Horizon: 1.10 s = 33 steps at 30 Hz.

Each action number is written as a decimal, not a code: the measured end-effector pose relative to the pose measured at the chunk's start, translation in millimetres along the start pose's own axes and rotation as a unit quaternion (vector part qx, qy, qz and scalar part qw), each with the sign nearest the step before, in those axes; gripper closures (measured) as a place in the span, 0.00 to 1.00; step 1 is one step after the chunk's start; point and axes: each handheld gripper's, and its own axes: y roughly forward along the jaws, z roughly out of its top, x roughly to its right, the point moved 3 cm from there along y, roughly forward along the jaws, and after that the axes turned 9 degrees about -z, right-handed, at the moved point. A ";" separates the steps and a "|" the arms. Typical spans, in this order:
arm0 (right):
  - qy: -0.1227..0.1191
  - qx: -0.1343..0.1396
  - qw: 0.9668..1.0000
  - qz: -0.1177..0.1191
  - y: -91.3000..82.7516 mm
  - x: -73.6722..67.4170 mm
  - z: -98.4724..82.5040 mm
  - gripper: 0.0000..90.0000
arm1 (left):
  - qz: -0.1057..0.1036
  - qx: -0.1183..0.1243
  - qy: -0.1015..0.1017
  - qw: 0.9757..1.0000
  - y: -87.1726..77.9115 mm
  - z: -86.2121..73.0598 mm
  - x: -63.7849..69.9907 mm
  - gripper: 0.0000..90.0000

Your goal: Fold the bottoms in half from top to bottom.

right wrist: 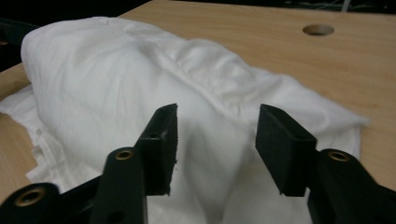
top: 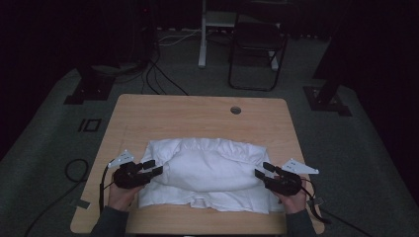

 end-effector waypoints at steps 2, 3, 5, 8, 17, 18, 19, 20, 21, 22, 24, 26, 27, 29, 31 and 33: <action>-0.005 -0.003 1.000 0.003 4.9 -2.7 4.9 0.51 | 0.005 -0.021 -0.002 1.000 8.6 -2.7 -2.2 0.53; -0.008 -0.009 1.000 0.008 7.8 -4.4 6.5 0.51 | 0.005 -0.031 -0.008 0.999 13.3 -4.9 -2.1 0.53; -0.024 -0.033 0.999 0.006 14.0 -7.8 6.4 0.63 | 0.008 -0.053 0.001 0.999 20.1 -9.2 -0.1 0.61; -0.042 -0.042 0.998 -0.006 11.7 -10.1 3.3 0.93 | 0.015 -0.061 0.020 0.998 18.6 -12.6 6.6 0.92; -0.038 -0.030 0.999 0.019 -22.5 -13.7 -16.0 0.97 | 0.003 -0.046 0.017 0.999 -11.1 -33.0 22.5 0.91; -0.039 -0.037 0.998 0.022 -22.9 -15.1 -21.3 0.97 | 0.004 -0.052 0.015 0.999 -11.8 -38.3 23.2 0.91; -0.039 -0.046 0.998 0.023 -23.1 -16.3 -26.9 0.97 | 0.004 -0.056 0.009 0.998 -12.7 -43.0 23.3 0.90; -0.038 -0.054 0.997 0.026 -22.8 -17.1 -32.4 0.97 | 0.006 -0.056 0.005 0.998 -14.2 -46.7 23.2 0.88; -0.038 -0.063 0.997 0.027 -22.2 -17.7 -37.3 0.97 | 0.007 -0.055 0.002 0.998 -16.6 -48.9 22.7 0.87; -0.039 -0.069 0.996 0.028 -21.9 -18.1 -41.3 0.97 | 0.008 -0.050 -0.002 0.999 -19.4 -49.4 22.4 0.86; -0.036 -0.073 0.996 0.032 -22.5 -18.1 -43.9 0.93 | 0.013 -0.028 -0.003 1.000 -27.6 -45.5 23.2 0.82; -0.035 -0.065 0.997 0.028 -26.0 -16.8 -39.3 0.81 | 0.032 -0.004 0.003 0.999 -37.6 -37.0 24.2 0.73; -0.033 -0.056 0.998 0.024 -28.2 -15.7 -35.0 0.74 | 0.037 0.011 0.003 0.999 -43.2 -31.1 24.3 0.72; -0.028 -0.037 0.999 0.012 -31.9 -12.8 -23.9 0.64 | 0.044 0.030 0.009 0.999 -50.2 -16.8 24.6 0.67; -0.023 -0.019 1.000 0.005 -32.4 -11.2 -10.5 0.60 | 0.045 0.041 0.015 0.998 -49.2 -1.0 25.8 0.64; -0.022 -0.007 1.000 0.001 -27.1 -13.5 3.1 0.58 | 0.038 0.039 0.029 0.998 -39.3 14.7 29.7 0.63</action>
